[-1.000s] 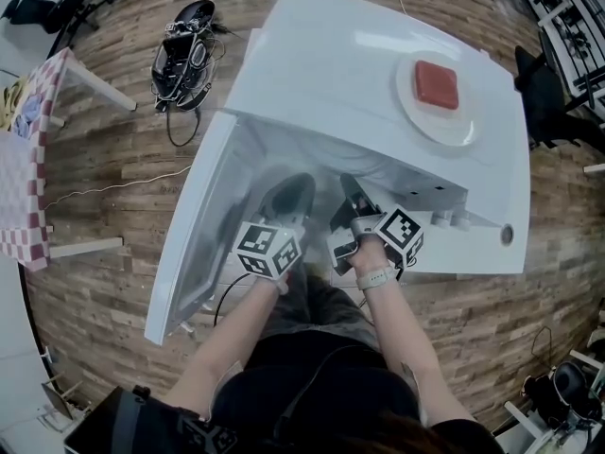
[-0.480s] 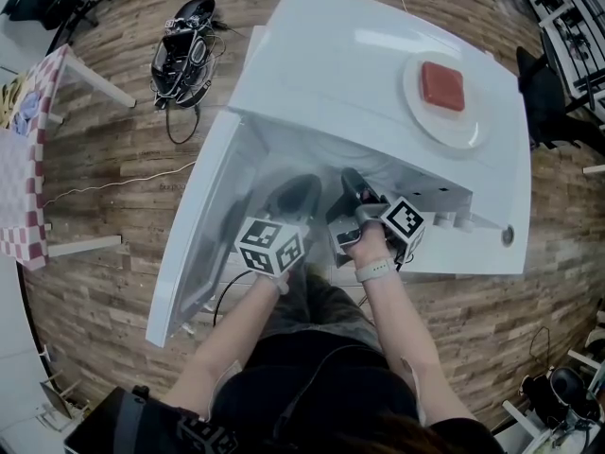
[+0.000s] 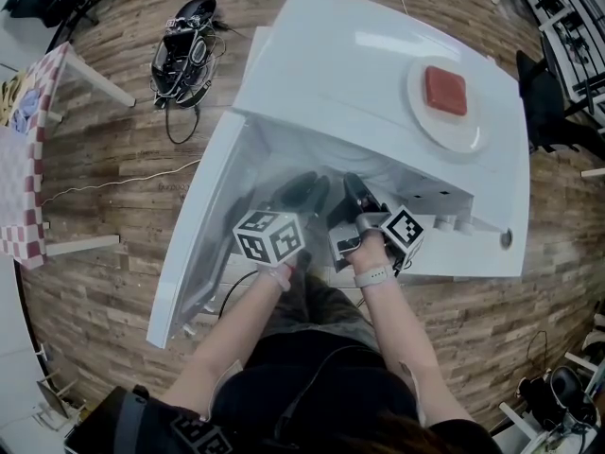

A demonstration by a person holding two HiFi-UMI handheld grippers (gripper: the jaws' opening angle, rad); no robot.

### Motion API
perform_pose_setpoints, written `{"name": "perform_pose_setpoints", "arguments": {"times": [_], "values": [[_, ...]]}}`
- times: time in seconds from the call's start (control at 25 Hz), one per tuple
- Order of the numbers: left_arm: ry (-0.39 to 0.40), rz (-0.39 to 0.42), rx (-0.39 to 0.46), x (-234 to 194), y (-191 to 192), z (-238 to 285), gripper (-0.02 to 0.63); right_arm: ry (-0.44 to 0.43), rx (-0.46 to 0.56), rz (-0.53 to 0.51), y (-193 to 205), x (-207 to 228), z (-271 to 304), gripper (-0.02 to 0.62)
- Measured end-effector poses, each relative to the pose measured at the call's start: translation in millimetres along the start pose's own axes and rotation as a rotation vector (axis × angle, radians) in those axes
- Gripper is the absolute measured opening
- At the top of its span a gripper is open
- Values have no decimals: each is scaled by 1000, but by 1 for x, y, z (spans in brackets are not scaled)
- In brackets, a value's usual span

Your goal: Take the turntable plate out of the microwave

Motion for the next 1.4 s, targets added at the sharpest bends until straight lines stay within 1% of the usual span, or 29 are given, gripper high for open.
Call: {"name": "perform_pose_setpoints", "arguments": {"times": [0.08,0.2,0.32,0.44,0.68,0.84,1.0,1.12,1.24,1.4], "values": [[-5,0,-3,-1,-1,0,109,-6,-6,-11,0,-2,-1,43],[-2,-28,-8,-3,-1,2,109,-22,-6,-20,0,-2,-2,41],[9,-72,-8,-4,0,5,111,-32,-7,-32,-2,-2,-4,41],[21,-133,-1,-6,-1,7,114,-47,-10,-37,-1,-4,-4,41],[48,-226,-13,-6,-3,21,114,-65,-22,-51,-2,-5,-5,41],[25,-263,-29,-7,-6,25,114,-69,-29,-61,-3,-5,-5,41],[24,-309,-26,-6,-9,26,112,-78,-34,-77,-1,-9,-6,41],[40,-352,-21,-6,-9,27,112,-71,-29,-83,-1,-11,-8,41],[79,-392,-32,-5,-8,28,112,-68,-27,-78,2,-12,-10,41],[93,-478,-20,-6,-7,30,112,-74,-31,-75,6,-14,-12,41]]}}
Point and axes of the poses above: the fingertips, and each gripper's own axes: z forward along the fingers, x to its right, y out of its underside, the point moved 10 cm from there along -z, backward along the fingers, and after that the axes turned 4 degrees about z, right-handed, at the moved point
